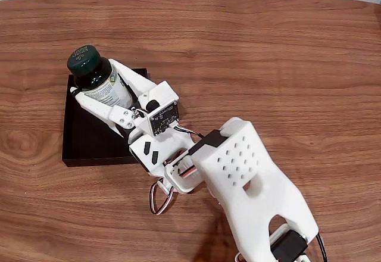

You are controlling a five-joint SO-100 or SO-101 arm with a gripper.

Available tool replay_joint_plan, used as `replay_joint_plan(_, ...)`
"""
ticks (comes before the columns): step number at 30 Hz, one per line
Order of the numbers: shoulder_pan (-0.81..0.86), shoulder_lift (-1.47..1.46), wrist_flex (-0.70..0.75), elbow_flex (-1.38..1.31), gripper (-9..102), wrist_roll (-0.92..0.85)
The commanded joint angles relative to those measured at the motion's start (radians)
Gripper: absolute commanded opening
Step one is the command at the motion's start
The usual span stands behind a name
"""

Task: Pick up the pill bottle and place it in the black box.

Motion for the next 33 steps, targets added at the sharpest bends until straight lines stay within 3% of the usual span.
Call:
replay_joint_plan(1, 0.002, 0.025, -0.049, -0.055, 3, -0.008)
replay_joint_plan(7, 0.002, 0.018, -0.049, -0.048, 10, -0.012)
replay_joint_plan(17, 0.012, 0.037, -0.049, -0.003, 6, -0.028)
replay_joint_plan(26, -0.028, -0.114, -0.048, -0.272, 6, -0.008)
replay_joint_plan(33, -0.025, -0.161, -0.048, -0.281, 6, -0.008)
